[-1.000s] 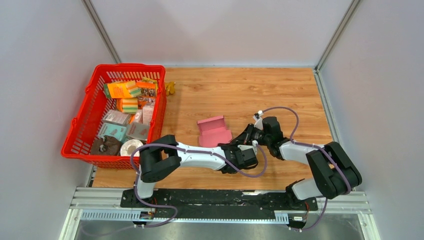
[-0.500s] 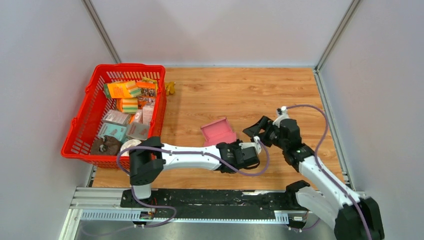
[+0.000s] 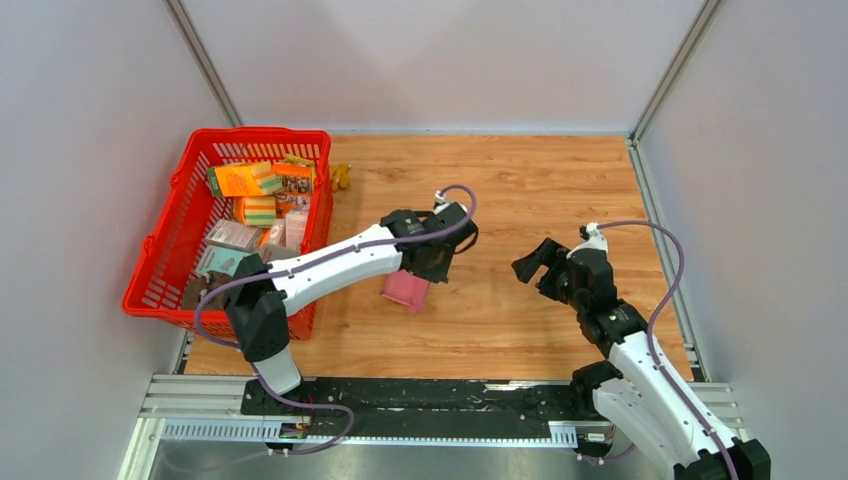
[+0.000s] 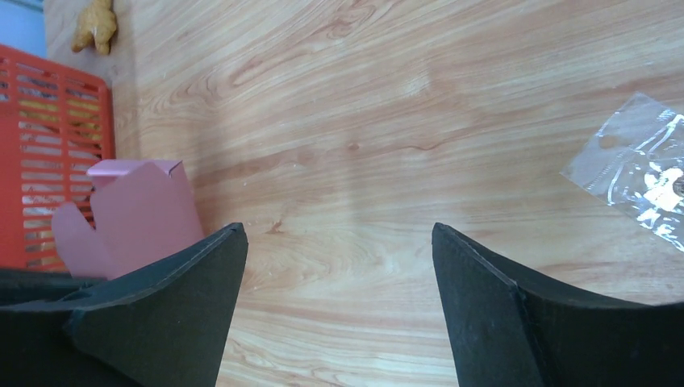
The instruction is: Fold the paper box
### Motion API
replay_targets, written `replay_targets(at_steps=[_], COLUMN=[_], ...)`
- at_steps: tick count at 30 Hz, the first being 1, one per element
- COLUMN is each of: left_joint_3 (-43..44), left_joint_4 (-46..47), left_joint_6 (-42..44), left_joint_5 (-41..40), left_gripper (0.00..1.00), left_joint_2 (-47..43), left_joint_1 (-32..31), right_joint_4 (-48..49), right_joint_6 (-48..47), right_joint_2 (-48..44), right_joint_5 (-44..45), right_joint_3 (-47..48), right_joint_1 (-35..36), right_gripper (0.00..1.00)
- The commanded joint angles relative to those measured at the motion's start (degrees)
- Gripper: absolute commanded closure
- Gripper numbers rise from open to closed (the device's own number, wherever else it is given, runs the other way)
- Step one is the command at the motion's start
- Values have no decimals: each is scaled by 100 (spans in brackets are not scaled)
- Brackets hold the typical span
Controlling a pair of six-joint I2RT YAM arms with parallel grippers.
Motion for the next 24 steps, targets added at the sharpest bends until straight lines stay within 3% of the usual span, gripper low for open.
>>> replay_targets(at_steps=[1,4,9,17,22,24], left_joint_3=[-244,-735,-1309,-1993,-2705,-2855], left_joint_4=[480,1288,2423,2993,3355,3689], left_joint_6=[-1476,-2284,-3946,-5175,-5775,-5828], left_joint_5=[1489,2061,2836,2152,1897,1914], left_gripper=[100,100,100,100,100,89], left_joint_2=[-456,-684,-729,-1238,-1748,-1836], left_joint_1=[716,1209,1817,1958,2037,2072], right_joint_4=[395,851,1397,2363,2330,2268], right_joint_6=[-355,-434,-732,-1550,-1726,-1734], right_joint_2=[169,476,978,1127,1487,1724], right_joint_5=[-588,-853,-583,-115,1438,1757], right_joint_3=[-27,-124,78,78,210,298], right_joint_1=[39,215,1347,3016,3520,3520], right_gripper=[12,12,13,13,13,12])
